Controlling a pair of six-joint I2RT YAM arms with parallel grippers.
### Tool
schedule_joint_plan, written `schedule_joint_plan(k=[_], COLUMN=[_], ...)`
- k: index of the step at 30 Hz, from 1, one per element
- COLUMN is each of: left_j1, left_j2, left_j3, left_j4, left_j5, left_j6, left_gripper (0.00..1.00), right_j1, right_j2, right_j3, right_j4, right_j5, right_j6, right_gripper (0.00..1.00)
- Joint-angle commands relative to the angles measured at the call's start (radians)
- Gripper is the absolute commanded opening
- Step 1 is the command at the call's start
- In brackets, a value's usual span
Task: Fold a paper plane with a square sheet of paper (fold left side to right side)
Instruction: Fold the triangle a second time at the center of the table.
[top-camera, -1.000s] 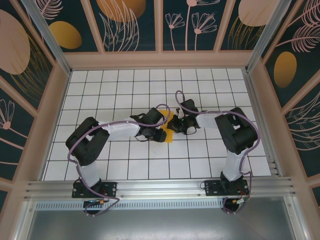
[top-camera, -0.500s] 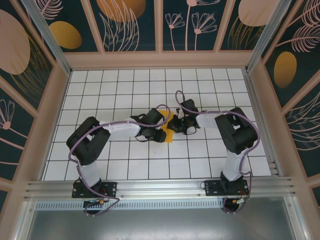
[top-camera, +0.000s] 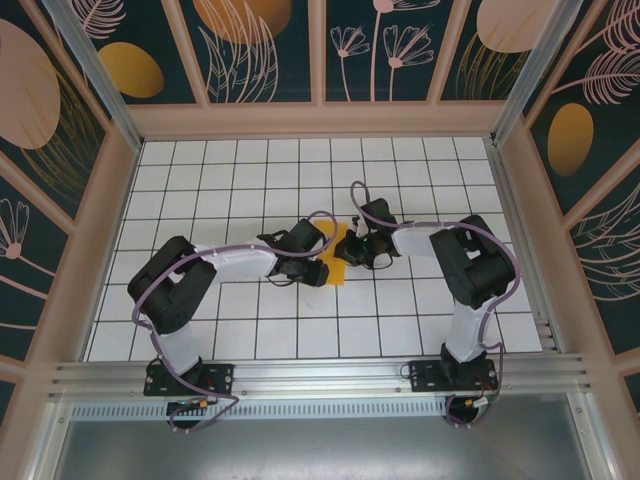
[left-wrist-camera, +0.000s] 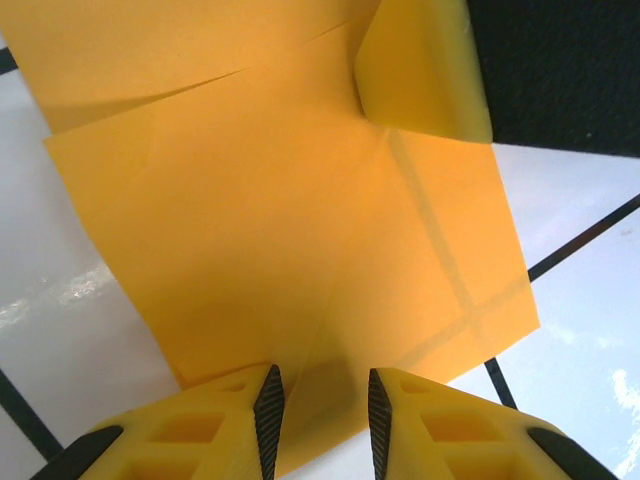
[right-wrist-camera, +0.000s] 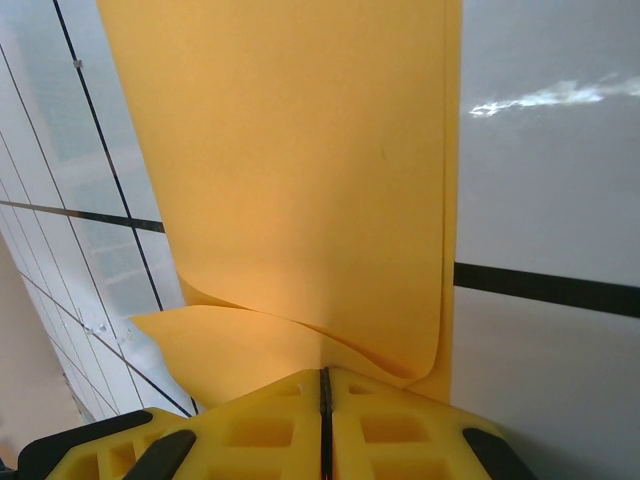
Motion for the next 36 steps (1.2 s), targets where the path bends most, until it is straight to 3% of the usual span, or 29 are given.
schedule_joint_plan(k=[1,21,30,36], left_j1=[0.003,0.003,0.011,0.029], left_j2=[-0.015,-0.074,-0.174,-0.166], left_j3=[-0.044,-0.129,-0.036,0.013], left_j4=[-0.069,-0.042,-0.083,-0.034], left_j5=[-0.018,0.026,-0.001,0.072], left_j6=[-0.019,-0.04,-0.025,-0.025], left_gripper=[0.33,0.32,0.33,0.33], right_j1=[0.01,0.01,0.01,0.01], right_j2=[0.046,0.051,0.051,0.051], right_j3=[-0.032,-0.022,-0.025,-0.027], right_j4=[-0.113,-0.119,-0.113,-0.11], right_j5=[0.133,0.133,0.128,0.127], right_j6=[-0.027,-0.031,-0.031,-0.03], right_gripper=[0.11,0.11,0.11,0.11])
